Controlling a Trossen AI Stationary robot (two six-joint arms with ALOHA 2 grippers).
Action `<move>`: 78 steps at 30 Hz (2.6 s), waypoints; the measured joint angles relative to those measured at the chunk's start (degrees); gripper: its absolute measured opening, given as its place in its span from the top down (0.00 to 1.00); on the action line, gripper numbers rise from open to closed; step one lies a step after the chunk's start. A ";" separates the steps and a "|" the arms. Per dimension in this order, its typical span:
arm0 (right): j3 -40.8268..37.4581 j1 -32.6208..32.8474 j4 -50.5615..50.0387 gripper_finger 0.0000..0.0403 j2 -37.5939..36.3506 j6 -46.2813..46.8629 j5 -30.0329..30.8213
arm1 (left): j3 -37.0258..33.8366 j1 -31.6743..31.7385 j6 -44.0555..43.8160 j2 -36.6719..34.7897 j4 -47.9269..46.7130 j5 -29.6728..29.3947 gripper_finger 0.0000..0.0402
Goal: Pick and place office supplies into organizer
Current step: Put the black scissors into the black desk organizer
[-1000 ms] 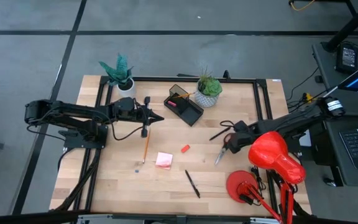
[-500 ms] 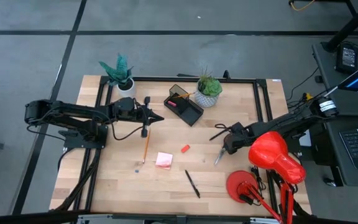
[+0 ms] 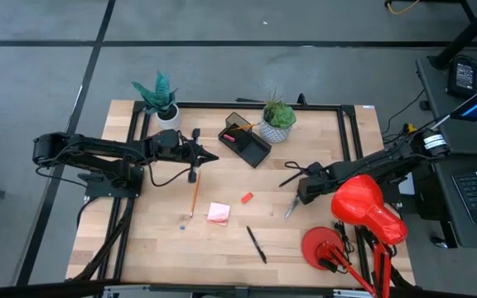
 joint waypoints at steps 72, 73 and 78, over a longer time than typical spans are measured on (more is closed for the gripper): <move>21.62 11.88 1.19 0.97 0.46 -60.20 68.38 | 0.00 0.01 -6.29 0.02 13.78 -0.23 0.95; 21.62 11.76 4.16 0.97 0.46 -63.95 69.26 | 0.00 0.00 -7.13 0.02 14.66 -0.24 0.93; 21.64 10.00 15.56 0.97 0.44 -78.65 70.36 | 0.75 -0.02 -7.89 0.02 17.16 -0.24 0.81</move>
